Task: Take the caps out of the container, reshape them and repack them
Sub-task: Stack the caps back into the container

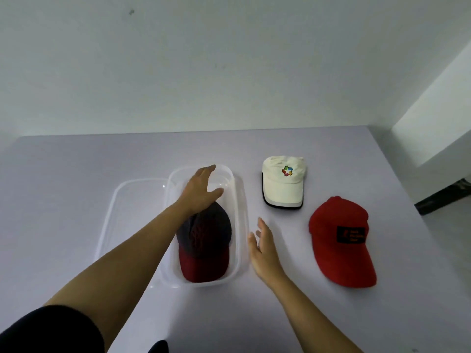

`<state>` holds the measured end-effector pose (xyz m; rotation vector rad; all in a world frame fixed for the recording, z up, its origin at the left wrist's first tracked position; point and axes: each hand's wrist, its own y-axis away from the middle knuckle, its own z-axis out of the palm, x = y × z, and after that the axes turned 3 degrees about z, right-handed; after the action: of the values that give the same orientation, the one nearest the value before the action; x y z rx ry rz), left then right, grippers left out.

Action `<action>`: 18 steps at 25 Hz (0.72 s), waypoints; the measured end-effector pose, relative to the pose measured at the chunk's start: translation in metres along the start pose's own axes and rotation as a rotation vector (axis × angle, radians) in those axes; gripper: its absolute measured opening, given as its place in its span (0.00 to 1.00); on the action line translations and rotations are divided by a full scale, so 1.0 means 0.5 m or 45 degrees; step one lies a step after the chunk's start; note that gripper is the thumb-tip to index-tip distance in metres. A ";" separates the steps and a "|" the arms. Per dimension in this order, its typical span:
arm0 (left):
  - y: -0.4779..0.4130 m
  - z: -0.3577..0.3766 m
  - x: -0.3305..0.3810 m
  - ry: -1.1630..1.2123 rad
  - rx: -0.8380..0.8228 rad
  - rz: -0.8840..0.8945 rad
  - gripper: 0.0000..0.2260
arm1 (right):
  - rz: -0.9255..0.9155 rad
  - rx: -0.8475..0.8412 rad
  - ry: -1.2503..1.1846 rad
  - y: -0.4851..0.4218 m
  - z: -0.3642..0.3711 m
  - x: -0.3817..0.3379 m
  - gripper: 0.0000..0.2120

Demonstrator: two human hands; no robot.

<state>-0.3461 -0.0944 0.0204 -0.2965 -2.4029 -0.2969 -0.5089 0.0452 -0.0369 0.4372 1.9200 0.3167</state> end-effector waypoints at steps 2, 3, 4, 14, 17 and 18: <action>-0.010 0.032 0.073 0.067 0.042 0.128 0.28 | -0.129 0.283 -0.006 -0.017 -0.072 0.007 0.24; -0.016 0.056 0.107 0.101 0.030 0.157 0.27 | -0.191 0.427 -0.004 -0.026 -0.114 0.013 0.23; -0.019 0.084 0.134 0.136 0.007 0.165 0.27 | -0.233 0.560 0.004 -0.035 -0.156 0.021 0.23; -0.041 0.426 0.282 0.703 -0.675 -0.429 0.37 | 0.287 0.056 -0.041 -0.135 -0.514 0.218 0.59; -0.048 0.470 0.295 0.823 -0.696 -0.477 0.30 | 0.303 -0.197 0.050 -0.148 -0.539 0.239 0.55; -0.048 0.474 0.296 0.853 -0.726 -0.485 0.29 | 0.298 -0.249 0.078 -0.150 -0.541 0.239 0.50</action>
<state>-0.6069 -0.0290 -0.0593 0.0252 -1.6549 -1.0762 -0.8119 0.0266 -0.0658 0.5268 1.8772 0.6712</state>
